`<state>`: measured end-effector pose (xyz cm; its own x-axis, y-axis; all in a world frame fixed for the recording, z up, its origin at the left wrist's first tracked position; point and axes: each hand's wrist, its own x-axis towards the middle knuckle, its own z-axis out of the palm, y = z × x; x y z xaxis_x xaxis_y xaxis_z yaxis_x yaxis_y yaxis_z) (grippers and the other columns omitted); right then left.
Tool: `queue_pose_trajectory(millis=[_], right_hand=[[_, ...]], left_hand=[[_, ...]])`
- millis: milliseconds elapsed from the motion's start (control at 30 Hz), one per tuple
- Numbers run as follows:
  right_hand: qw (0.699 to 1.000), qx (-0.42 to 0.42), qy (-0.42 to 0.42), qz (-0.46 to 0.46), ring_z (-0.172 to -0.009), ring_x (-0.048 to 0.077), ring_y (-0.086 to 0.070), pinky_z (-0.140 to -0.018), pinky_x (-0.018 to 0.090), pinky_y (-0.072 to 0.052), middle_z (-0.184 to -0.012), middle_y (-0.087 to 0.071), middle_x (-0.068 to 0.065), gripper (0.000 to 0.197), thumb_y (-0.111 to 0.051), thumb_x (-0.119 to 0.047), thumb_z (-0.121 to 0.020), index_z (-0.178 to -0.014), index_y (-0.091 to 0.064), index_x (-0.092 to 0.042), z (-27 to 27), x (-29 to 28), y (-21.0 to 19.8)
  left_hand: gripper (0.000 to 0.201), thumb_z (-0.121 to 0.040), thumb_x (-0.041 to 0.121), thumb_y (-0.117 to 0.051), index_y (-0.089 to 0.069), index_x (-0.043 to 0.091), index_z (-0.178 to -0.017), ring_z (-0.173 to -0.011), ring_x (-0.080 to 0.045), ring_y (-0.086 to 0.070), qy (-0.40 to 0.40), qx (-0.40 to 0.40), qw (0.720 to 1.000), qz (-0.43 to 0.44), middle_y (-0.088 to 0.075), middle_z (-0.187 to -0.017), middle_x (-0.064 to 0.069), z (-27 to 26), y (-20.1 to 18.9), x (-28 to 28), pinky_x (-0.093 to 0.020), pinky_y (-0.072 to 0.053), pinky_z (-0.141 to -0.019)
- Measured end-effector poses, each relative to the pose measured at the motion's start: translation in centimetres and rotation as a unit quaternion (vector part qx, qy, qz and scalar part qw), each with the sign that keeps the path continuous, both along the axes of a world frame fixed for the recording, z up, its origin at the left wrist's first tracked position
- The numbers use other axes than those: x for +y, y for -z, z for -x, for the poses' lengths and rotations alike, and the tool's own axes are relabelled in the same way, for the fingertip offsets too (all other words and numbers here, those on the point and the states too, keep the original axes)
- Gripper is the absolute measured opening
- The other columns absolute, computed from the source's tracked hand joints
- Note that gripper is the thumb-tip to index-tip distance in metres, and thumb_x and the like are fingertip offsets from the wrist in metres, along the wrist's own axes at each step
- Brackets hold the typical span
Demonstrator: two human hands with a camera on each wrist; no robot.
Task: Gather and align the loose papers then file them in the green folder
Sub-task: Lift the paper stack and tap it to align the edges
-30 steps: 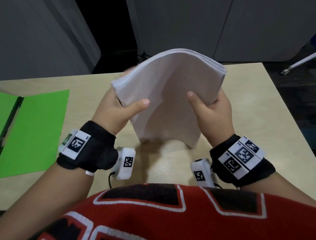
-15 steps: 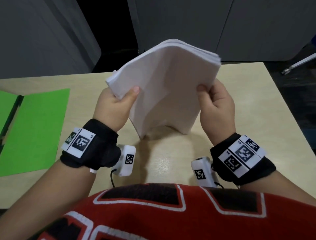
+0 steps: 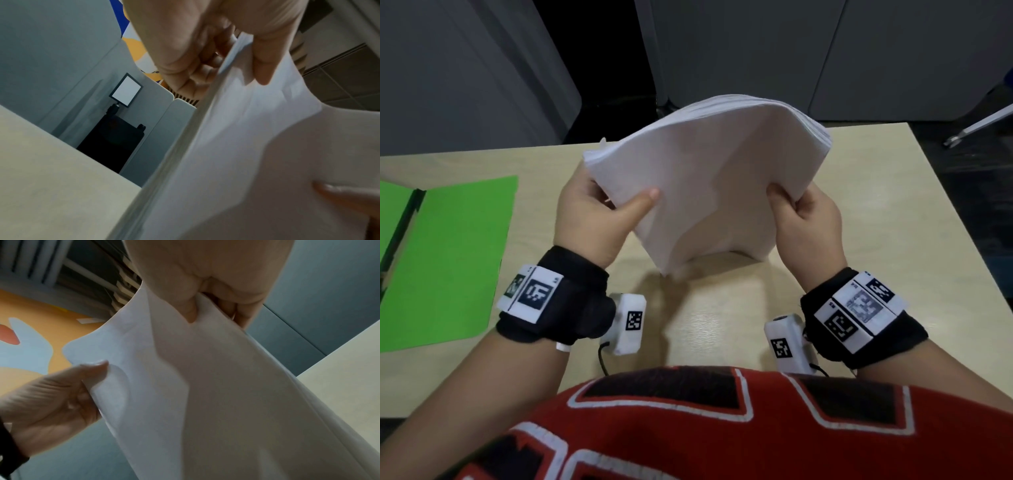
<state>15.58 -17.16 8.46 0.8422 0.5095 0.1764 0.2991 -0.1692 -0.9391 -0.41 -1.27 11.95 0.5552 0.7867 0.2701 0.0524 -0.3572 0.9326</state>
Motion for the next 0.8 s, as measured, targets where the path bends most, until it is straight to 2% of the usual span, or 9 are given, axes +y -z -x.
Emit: queue_pose_trajectory(millis=[133, 233, 267, 367, 433, 600, 667, 733, 800], right_hand=[[1.000, -0.010, 0.010, -0.001, -0.056, -0.006, -0.046, -0.054, 0.009, -0.035, -0.060, -0.052, -0.010, 0.032, -0.053, -0.018, -0.093, -0.062, -0.047, -0.028, 0.0, 0.1, 0.0], [1.000, -0.014, 0.009, 0.003, -0.057, -0.008, -0.047, -0.055, 0.008, -0.036, -0.060, -0.054, -0.012, 0.033, -0.052, -0.017, -0.093, -0.063, -0.047, -0.030, 0.0, 0.1, -0.2], [1.000, -0.015, 0.008, 0.001, -0.058, -0.009, -0.048, -0.055, 0.007, -0.036, -0.060, -0.055, -0.014, 0.034, -0.053, -0.016, -0.093, -0.063, -0.047, -0.032, 0.1, 0.2, -0.3], [1.000, -0.015, -0.006, -0.001, -0.059, -0.012, -0.049, -0.056, 0.005, -0.036, -0.058, -0.057, -0.027, 0.036, -0.052, -0.014, -0.093, -0.064, -0.049, -0.036, 0.3, 0.2, -0.3], [1.000, -0.018, -0.013, -0.004, -0.060, -0.013, -0.050, -0.057, 0.005, -0.035, -0.059, -0.057, -0.032, 0.037, -0.052, -0.013, -0.093, -0.065, -0.050, -0.037, 0.4, 0.2, -0.2], [1.000, -0.023, -0.020, -0.008, -0.061, -0.013, -0.051, -0.057, 0.004, -0.036, -0.061, -0.058, -0.033, 0.037, -0.052, -0.013, -0.094, -0.068, -0.051, -0.040, 0.4, 0.2, -0.2], [0.999, -0.025, -0.019, -0.009, -0.061, -0.013, -0.051, -0.057, 0.004, -0.036, -0.061, -0.058, -0.033, 0.038, -0.052, -0.013, -0.094, -0.067, -0.051, -0.040, 0.4, 0.1, -0.2], [0.999, -0.027, -0.019, -0.011, -0.061, -0.012, -0.051, -0.057, 0.004, -0.035, -0.061, -0.058, -0.032, 0.038, -0.052, -0.013, -0.094, -0.067, -0.051, -0.040, 0.4, 0.2, -0.2], [0.999, -0.030, -0.016, -0.013, -0.061, -0.010, -0.050, -0.056, 0.006, -0.035, -0.060, -0.057, -0.030, 0.038, -0.052, -0.013, -0.094, -0.065, -0.050, -0.038, 0.3, 0.2, -0.2]], left_hand=[[0.031, -0.073, 0.010, -0.077, -0.063, 0.037, -0.078, -0.069, 0.003, -0.056, 0.019, -0.043, 0.998, -0.041, -0.065, -0.071, 0.023, 0.7, -1.2, 0.6, -0.016, -0.046, -0.064], [0.030, -0.071, 0.015, -0.080, -0.058, 0.036, -0.069, -0.062, -0.009, -0.049, -0.012, -0.044, 0.996, -0.072, -0.058, -0.063, 0.018, 0.9, -1.8, 0.9, -0.024, -0.043, -0.058], [0.032, -0.070, 0.017, -0.081, -0.054, 0.035, -0.065, -0.058, -0.014, -0.048, -0.032, -0.038, 0.995, -0.088, -0.056, -0.061, 0.014, 0.8, -1.9, 1.0, -0.029, -0.042, -0.056], [0.040, -0.072, 0.023, -0.080, -0.044, 0.034, -0.059, -0.056, -0.040, -0.053, -0.076, -0.026, 0.987, -0.138, -0.055, -0.060, -0.020, 0.4, -2.0, 1.0, -0.043, -0.043, -0.051], [0.041, -0.073, 0.026, -0.079, -0.042, 0.035, -0.057, -0.057, -0.044, -0.057, -0.085, -0.027, 0.983, -0.160, -0.055, -0.061, -0.026, 0.2, -2.0, 1.1, -0.046, -0.045, -0.051], [0.043, -0.078, 0.026, -0.075, -0.038, 0.034, -0.058, -0.057, -0.040, -0.059, -0.110, -0.009, 0.969, -0.223, -0.047, -0.057, -0.011, 0.0, -1.7, 0.8, -0.044, -0.045, -0.049], [0.041, -0.079, 0.027, -0.075, -0.040, 0.030, -0.058, -0.058, -0.037, -0.058, -0.113, -0.006, 0.967, -0.228, -0.050, -0.058, -0.011, 0.1, -1.7, 0.6, -0.044, -0.045, -0.051], [0.038, -0.076, 0.028, -0.076, -0.041, 0.027, -0.061, -0.057, -0.027, -0.054, -0.112, -0.001, 0.974, -0.198, -0.054, -0.060, -0.008, 0.1, -1.7, 0.5, -0.038, -0.045, -0.052], [0.037, -0.072, 0.025, -0.077, -0.042, 0.031, -0.064, -0.054, -0.013, -0.047, -0.093, 0.004, 0.984, -0.153, -0.052, -0.059, 0.009, 0.1, -1.6, 0.6, -0.028, -0.040, -0.052]])
